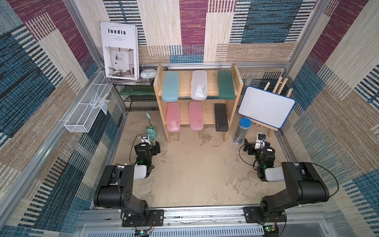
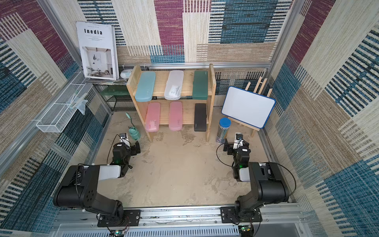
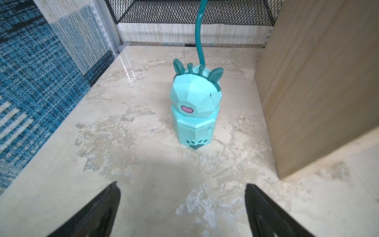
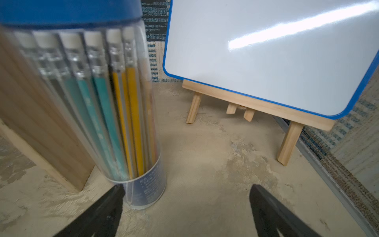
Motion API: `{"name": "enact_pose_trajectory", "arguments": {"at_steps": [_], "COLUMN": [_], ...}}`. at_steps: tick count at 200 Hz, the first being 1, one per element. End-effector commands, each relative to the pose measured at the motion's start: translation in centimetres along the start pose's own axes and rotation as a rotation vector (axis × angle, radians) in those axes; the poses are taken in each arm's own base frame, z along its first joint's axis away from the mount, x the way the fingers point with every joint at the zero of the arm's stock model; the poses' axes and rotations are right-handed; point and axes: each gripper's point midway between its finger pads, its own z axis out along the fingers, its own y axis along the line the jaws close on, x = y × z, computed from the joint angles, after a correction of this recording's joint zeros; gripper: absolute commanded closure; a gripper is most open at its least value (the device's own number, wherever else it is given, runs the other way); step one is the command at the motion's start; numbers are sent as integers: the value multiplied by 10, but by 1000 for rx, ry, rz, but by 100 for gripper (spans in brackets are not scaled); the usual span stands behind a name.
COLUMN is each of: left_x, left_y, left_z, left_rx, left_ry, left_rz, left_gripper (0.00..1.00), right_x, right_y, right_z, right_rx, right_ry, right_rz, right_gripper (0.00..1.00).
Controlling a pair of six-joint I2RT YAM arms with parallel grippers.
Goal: Remove the pencil cases from the shelf
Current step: Pick up the pencil case from the shelf.
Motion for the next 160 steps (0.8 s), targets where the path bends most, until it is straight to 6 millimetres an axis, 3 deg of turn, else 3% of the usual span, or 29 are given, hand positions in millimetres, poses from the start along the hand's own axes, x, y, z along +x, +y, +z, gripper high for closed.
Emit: {"name": "enact_pose_trajectory", "arguments": {"at_steps": [1,38,42,59,60,61,62,63,64,65,66,68,70,71,83,103,119,131,143,160], "left_x": [-2,-2,-2,-7,-19,-5,-19,-3,-18,-20,-8,-9,-24,-10,-41,-99,-128,-137,-141,-137], "left_y": [-1,0,-1,-10,-10,-10,-11,-11,-12,-12,-12,-11,-11,-10,-9,-33,-43,-48,-66,-85], "left_z": [0,1,0,1,3,2,4,3,5,6,4,5,7,4,2,-36,-75,-96,-114,-124], "left_rx": [2,17,18,60,63,63,66,66,68,68,67,64,58,55,40,203,303,362,487,612], "left_ry": [-4,1,-3,6,-18,38,8,75,42,56,109,148,132,191,255,167,89,80,103,176], "left_rz": [3,-6,-6,25,21,29,24,36,32,34,41,45,39,47,1,-132,-260,-365,-456,-623], "left_gripper": [1,3,7,9,9,9,9,9,9,9,9,10,10,11,13,14,11,10,10,10], "right_x": [-8,-13,-17,-41,-43,-45,-47,-49,-51,-53,-55,-59,-63,-65,-88,-114,-123,-132,-140,-154], "right_y": [1,-6,-10,-10,-10,-10,-10,-10,-11,-10,-10,-9,-8,-7,1,9,11,14,17,22], "right_z": [1,0,2,14,14,14,14,14,14,14,14,14,13,13,6,-12,-31,-46,-59,-71], "right_rx": [-4,35,59,56,57,59,59,59,60,60,58,55,53,49,46,101,133,143,133,119], "right_ry": [-30,-35,-32,51,52,53,54,54,56,57,57,57,54,52,49,76,122,125,115,91], "right_rz": [0,23,34,18,20,24,27,29,31,33,33,35,35,32,-5,-26,-23,-15,-13,-14], "right_gripper": [1,1,1,1,1,1,1,1,1,1,1,1,1,1,1,1,1,1,1,1]}}
